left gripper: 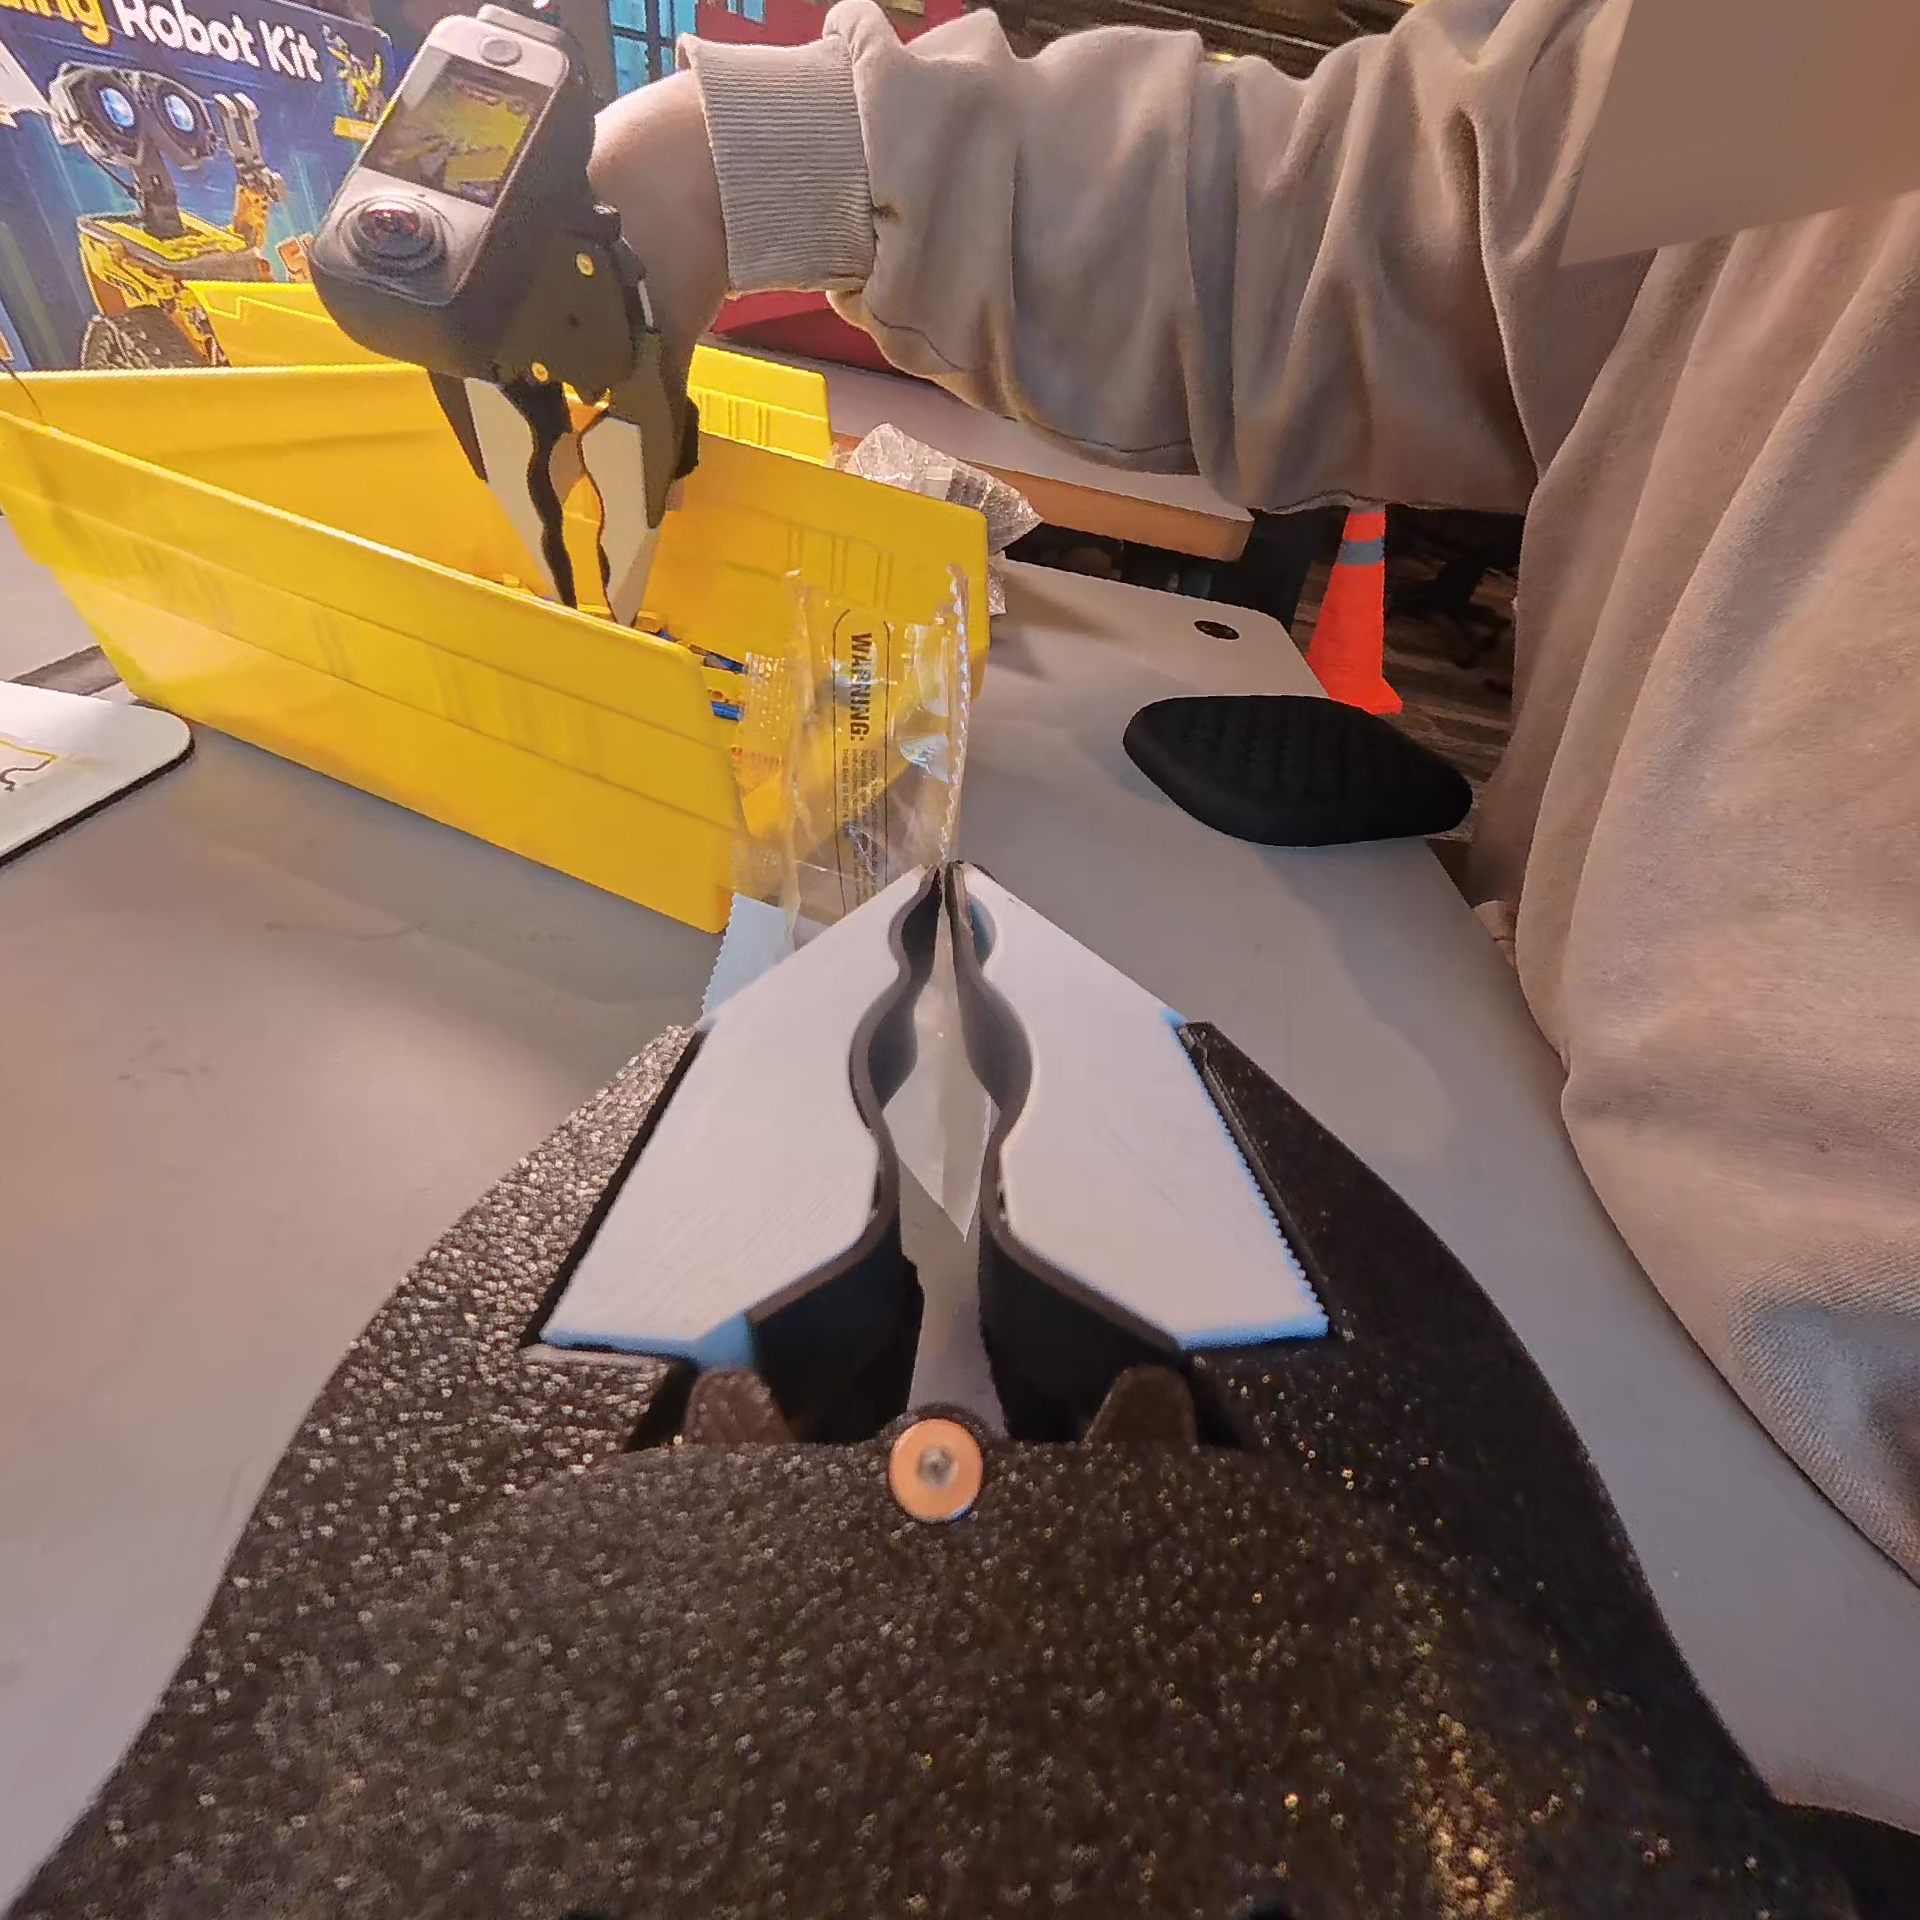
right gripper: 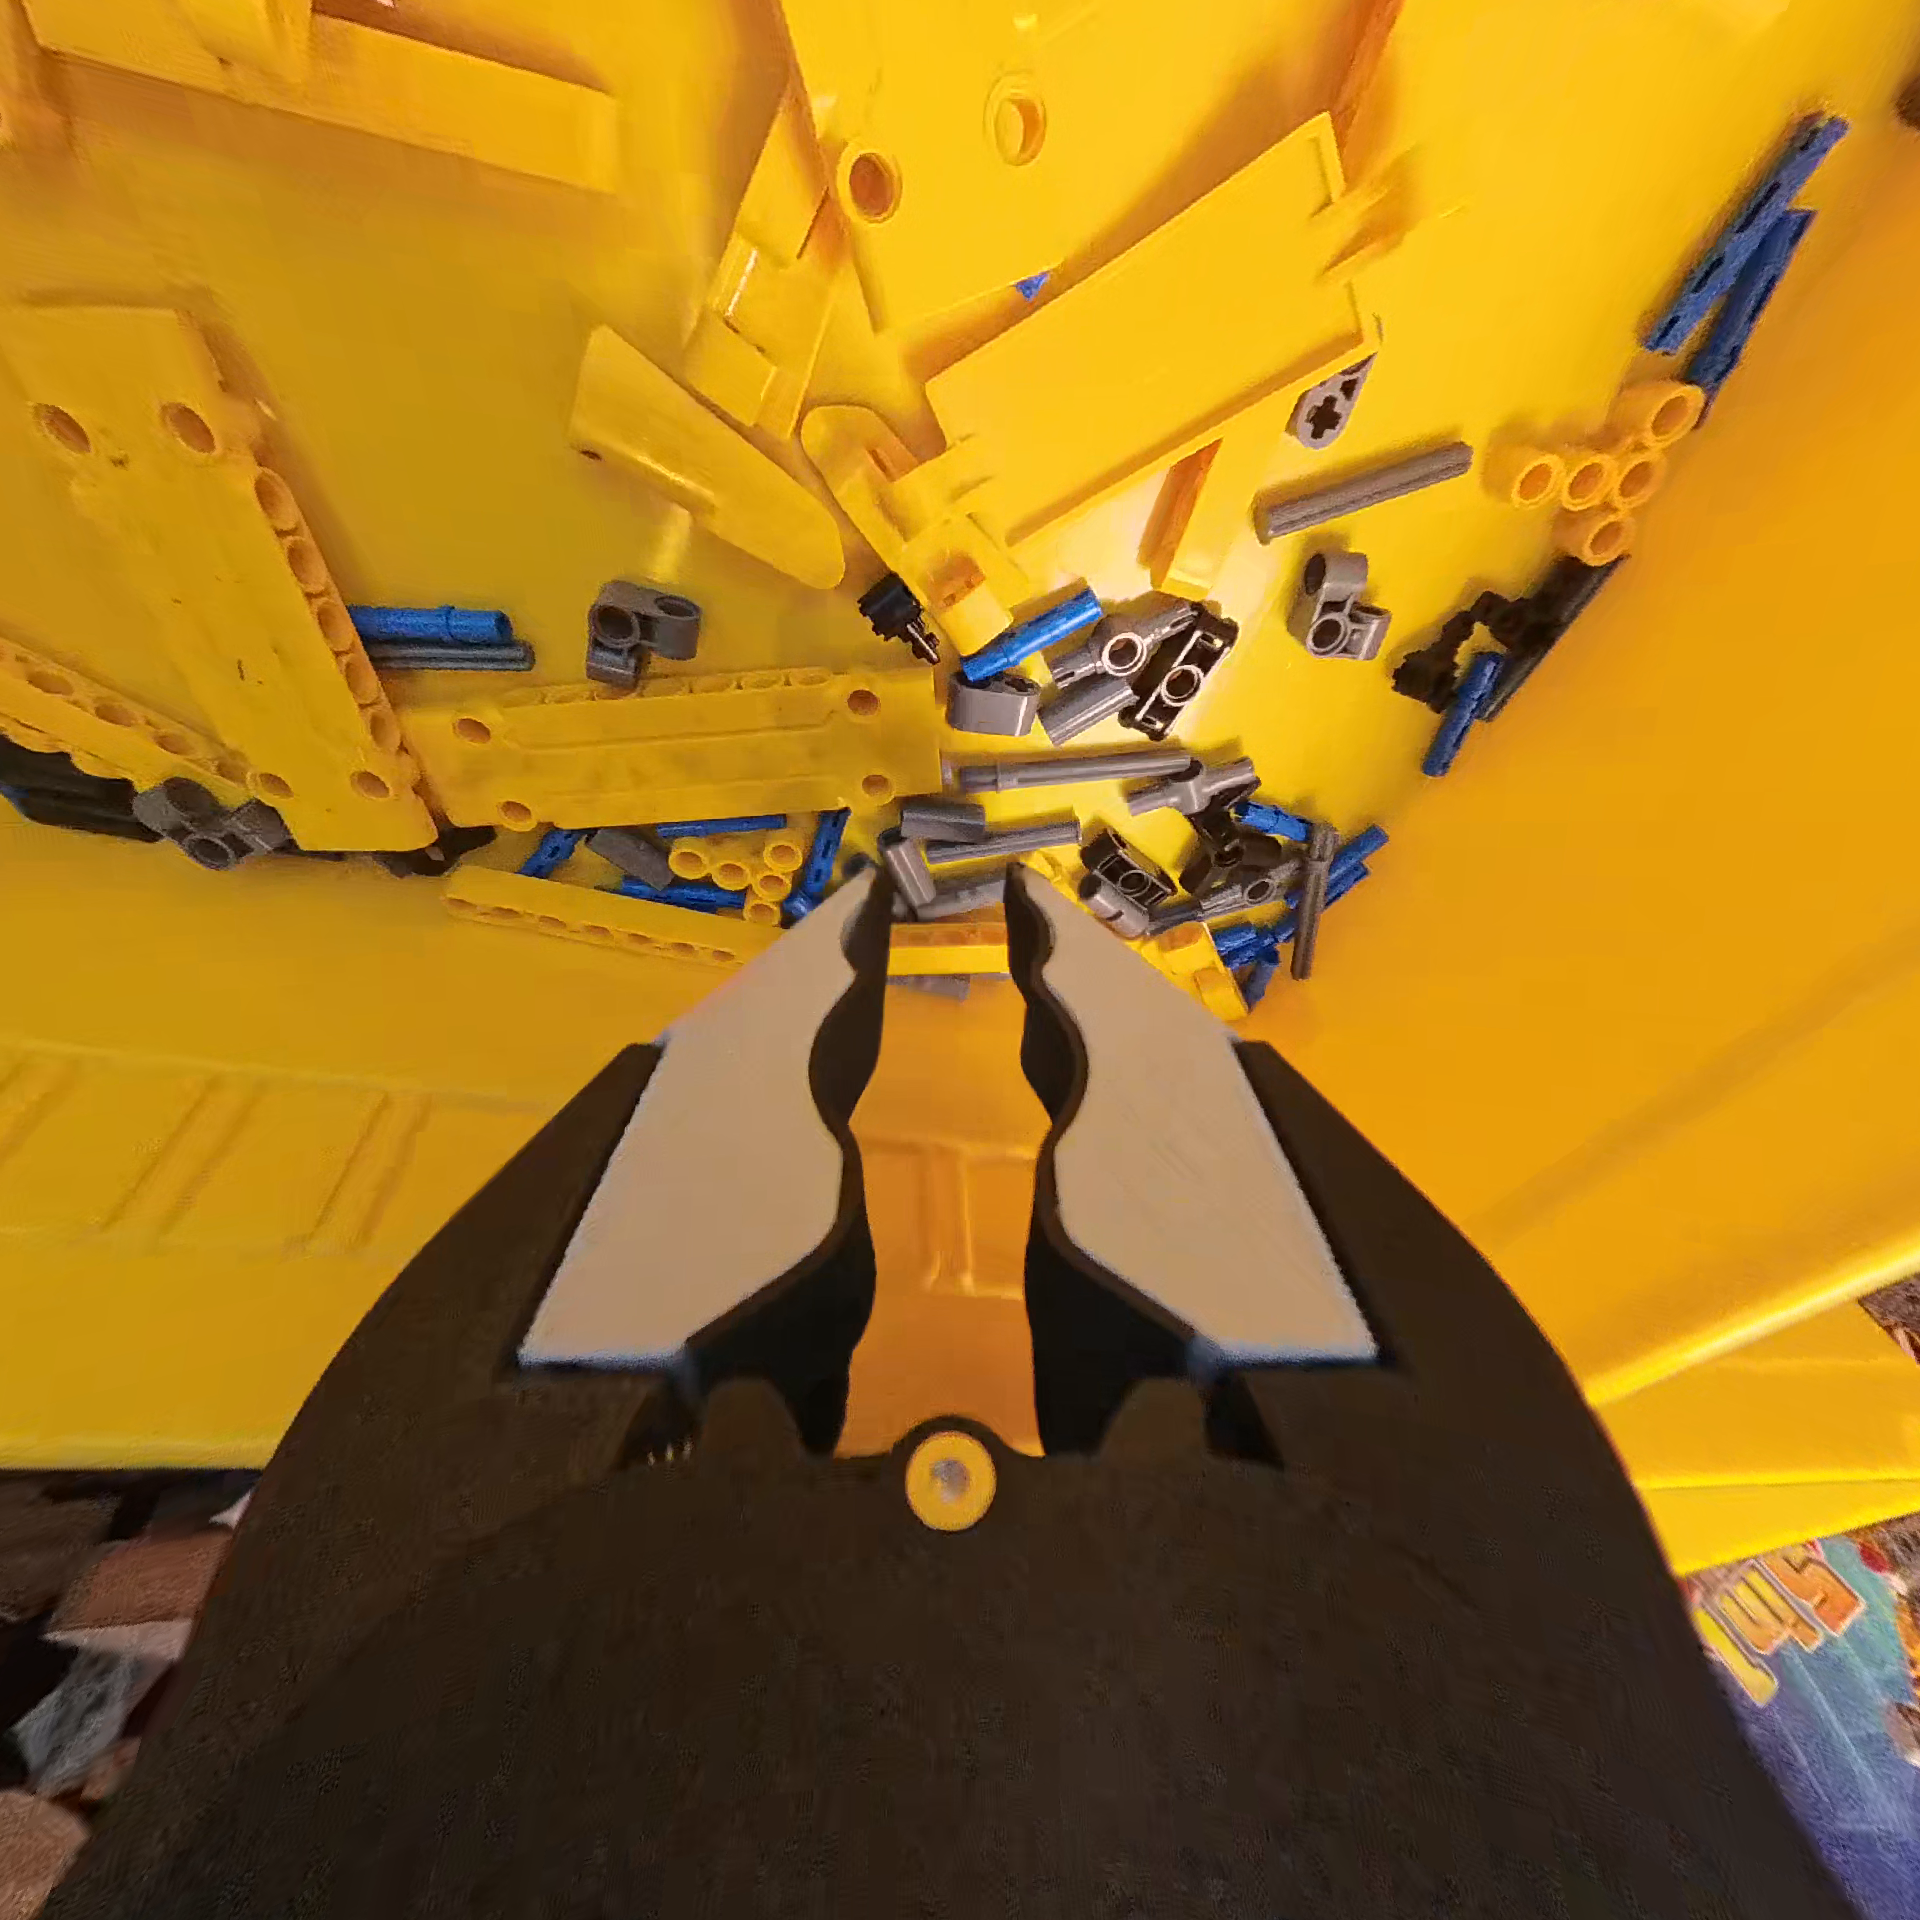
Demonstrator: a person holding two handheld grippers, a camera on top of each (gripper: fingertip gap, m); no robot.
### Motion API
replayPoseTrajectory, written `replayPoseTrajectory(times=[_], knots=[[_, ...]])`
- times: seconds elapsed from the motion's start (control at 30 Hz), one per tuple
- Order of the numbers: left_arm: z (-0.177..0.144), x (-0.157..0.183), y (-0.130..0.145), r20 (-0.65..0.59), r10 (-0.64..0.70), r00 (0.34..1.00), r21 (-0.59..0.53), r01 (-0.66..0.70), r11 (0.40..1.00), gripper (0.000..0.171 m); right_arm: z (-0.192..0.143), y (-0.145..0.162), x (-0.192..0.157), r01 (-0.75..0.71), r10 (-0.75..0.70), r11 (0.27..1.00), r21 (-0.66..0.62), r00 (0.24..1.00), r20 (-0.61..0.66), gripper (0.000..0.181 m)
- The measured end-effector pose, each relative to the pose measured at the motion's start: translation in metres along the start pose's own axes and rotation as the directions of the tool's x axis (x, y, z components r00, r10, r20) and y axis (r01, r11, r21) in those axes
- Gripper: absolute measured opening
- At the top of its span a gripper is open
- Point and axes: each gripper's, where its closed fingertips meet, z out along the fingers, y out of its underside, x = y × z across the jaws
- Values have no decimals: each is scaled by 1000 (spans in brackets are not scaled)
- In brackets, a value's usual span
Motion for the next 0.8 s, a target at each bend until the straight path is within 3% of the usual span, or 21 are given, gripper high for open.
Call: replayPoseTrajectory(times=[0.47,0.6,0.7,0.8], knots=[[1,1,1,-8,2,1000,-6,-2,1000,0,12,-10,-6,-51,46,995,82,997,64,16],[0,1,1,-4,2,1000,-4,-2,1000,0,0,-13,-5,-61,54,990,125,997,60,16],[0,1,0,-1,5,1000,-3,-5,1000,0,-36,-38,-12,-77,52,948,308,995,87,16],[1,1,1,-2,6,1000,-5,-6,1000,0,-94,-86,-44,-7,-60,833,554,993,102,16]])
